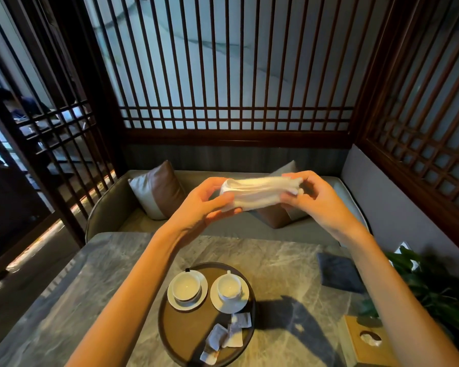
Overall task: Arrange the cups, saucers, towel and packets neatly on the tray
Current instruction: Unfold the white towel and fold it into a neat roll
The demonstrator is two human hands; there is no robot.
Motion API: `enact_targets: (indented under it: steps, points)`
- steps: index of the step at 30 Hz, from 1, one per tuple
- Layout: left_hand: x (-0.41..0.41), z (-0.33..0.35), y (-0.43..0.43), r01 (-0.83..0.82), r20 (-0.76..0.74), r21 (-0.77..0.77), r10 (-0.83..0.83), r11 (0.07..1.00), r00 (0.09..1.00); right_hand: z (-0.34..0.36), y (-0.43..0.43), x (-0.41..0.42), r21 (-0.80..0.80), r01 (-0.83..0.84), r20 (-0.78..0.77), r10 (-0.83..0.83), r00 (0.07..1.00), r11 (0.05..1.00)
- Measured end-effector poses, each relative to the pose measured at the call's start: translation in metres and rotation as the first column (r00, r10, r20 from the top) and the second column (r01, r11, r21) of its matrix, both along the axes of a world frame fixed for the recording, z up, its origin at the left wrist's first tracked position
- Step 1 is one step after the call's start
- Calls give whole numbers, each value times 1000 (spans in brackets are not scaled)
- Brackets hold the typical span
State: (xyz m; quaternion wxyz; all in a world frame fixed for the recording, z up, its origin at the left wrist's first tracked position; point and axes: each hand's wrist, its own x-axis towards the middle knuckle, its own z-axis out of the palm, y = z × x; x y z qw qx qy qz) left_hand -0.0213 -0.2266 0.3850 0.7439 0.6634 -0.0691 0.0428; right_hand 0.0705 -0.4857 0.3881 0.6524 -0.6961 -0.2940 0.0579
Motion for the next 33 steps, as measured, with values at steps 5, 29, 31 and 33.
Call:
enact_targets:
  steps: [5,29,31,33]
  points:
    - [1,-15,5,47,-55,207,-36,977,998,-15,-2,5,-79,-59,-420,20,907,995]
    - [-73,-113,5,-308,-269,293,387,905,882,-132,62,-61,-187,-13,-460,-76,885,982]
    - [-77,-124,12,-337,-279,357,443,871,852,-144,75,-65,-182,5,-448,-87,890,983]
    - [-80,-133,20,-365,-286,379,483,850,828,-155,89,-68,-189,32,-435,-113,894,982]
